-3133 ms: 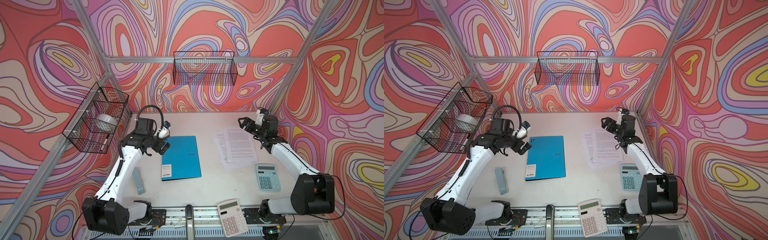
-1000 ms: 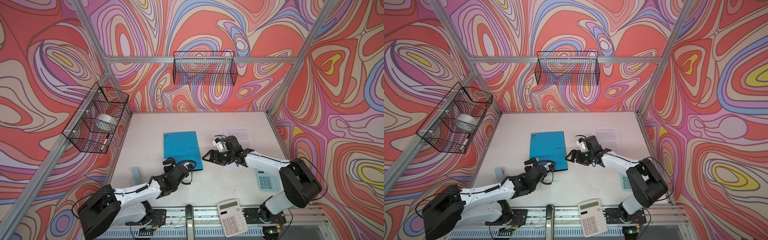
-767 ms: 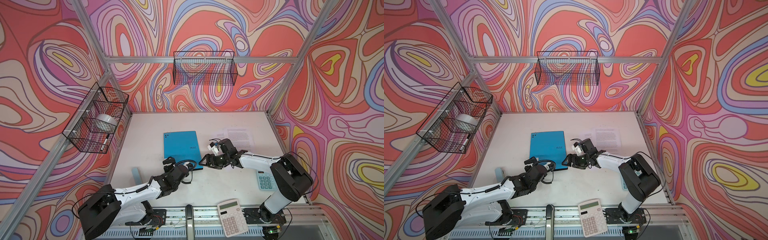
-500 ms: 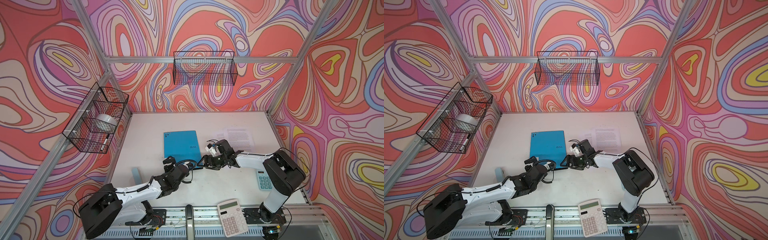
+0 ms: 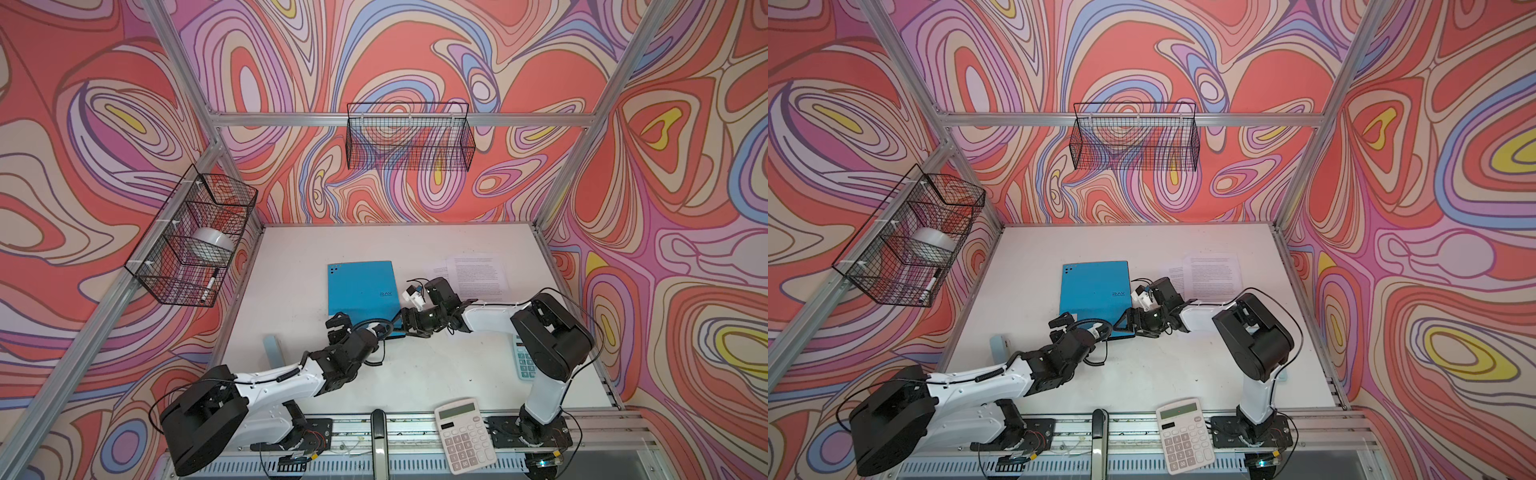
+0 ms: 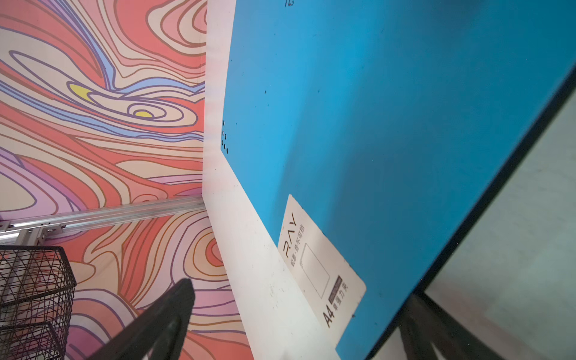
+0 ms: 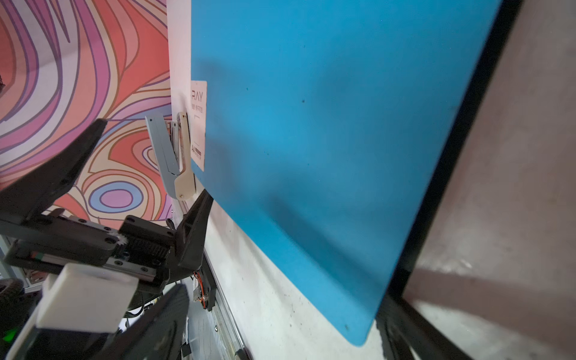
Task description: Put the files into the folder
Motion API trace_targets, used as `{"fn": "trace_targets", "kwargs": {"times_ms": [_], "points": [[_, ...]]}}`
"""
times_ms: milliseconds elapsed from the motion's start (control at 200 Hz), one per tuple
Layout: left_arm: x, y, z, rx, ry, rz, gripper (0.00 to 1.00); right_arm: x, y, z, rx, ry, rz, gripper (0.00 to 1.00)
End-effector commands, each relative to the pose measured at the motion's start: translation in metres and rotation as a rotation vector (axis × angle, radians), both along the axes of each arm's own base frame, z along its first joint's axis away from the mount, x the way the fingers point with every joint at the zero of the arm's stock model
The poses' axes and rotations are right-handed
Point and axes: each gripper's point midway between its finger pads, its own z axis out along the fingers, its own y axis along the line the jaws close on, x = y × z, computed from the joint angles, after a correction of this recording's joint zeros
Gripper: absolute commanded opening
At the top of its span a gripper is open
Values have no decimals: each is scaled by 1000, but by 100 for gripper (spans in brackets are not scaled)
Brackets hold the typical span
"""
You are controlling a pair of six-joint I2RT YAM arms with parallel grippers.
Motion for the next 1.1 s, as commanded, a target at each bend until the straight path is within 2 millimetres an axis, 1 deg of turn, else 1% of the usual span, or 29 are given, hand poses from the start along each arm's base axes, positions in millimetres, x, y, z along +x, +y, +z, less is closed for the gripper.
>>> {"fn": "trace_targets", "kwargs": {"times_ms": [0, 90, 180, 295, 366, 396, 406, 426, 541, 646, 731, 876, 892, 912, 957, 1022, 1057, 1062, 1067, 1077, 1082, 1087, 1092], "points": [[-8, 4, -3, -1, 63, 6, 100, 5, 11, 12, 44, -27, 13, 96], [-23, 9, -9, 11, 146, -34, 100, 7, 14, 22, 69, -40, 16, 96], [-35, 18, -8, 14, 193, -39, 100, 10, 17, 29, 88, -48, 19, 96], [-43, 25, 2, -36, 234, -9, 100, 14, 24, 39, 121, -51, 28, 96], [-40, 29, 15, -101, 221, 32, 100, 18, 27, 44, 128, -53, 23, 96], [-41, 34, 15, -122, 230, 59, 100, 20, 27, 46, 132, -55, 18, 96], [-36, 31, 26, -153, 212, 65, 100, 21, 28, 47, 133, -57, 17, 96], [-34, 32, 34, -180, 205, 83, 100, 21, 29, 49, 137, -58, 16, 96], [-24, 40, 63, -313, 208, 164, 100, 26, 34, 63, 164, -70, 1, 96], [-9, 39, 91, -419, 204, 208, 100, 27, 45, 78, 192, -88, 4, 95], [5, 38, 109, -513, 240, 269, 100, 28, 55, 91, 211, -106, 9, 95], [38, 38, 152, -702, 250, 379, 100, 29, 74, 114, 241, -146, 15, 95], [43, 38, 160, -732, 245, 388, 100, 29, 76, 116, 245, -150, 18, 95], [47, 38, 162, -760, 261, 405, 100, 29, 79, 119, 249, -156, 18, 95], [58, 38, 178, -825, 272, 434, 100, 29, 86, 124, 257, -165, 23, 95], [73, 35, 193, -887, 287, 451, 100, 29, 94, 131, 264, -173, 28, 95], [81, 34, 197, -902, 294, 461, 100, 29, 98, 134, 274, -178, 26, 95], [82, 34, 201, -906, 288, 458, 100, 29, 98, 135, 275, -178, 26, 95], [83, 34, 198, -905, 294, 465, 100, 29, 99, 136, 277, -180, 25, 95], [86, 34, 199, -906, 296, 467, 100, 30, 100, 136, 280, -181, 25, 95], [87, 34, 204, -914, 285, 463, 100, 29, 101, 137, 282, -181, 25, 95], [88, 33, 200, -910, 295, 469, 100, 29, 101, 138, 284, -182, 25, 95], [89, 34, 201, -912, 292, 470, 100, 29, 102, 138, 284, -181, 24, 95]]}}
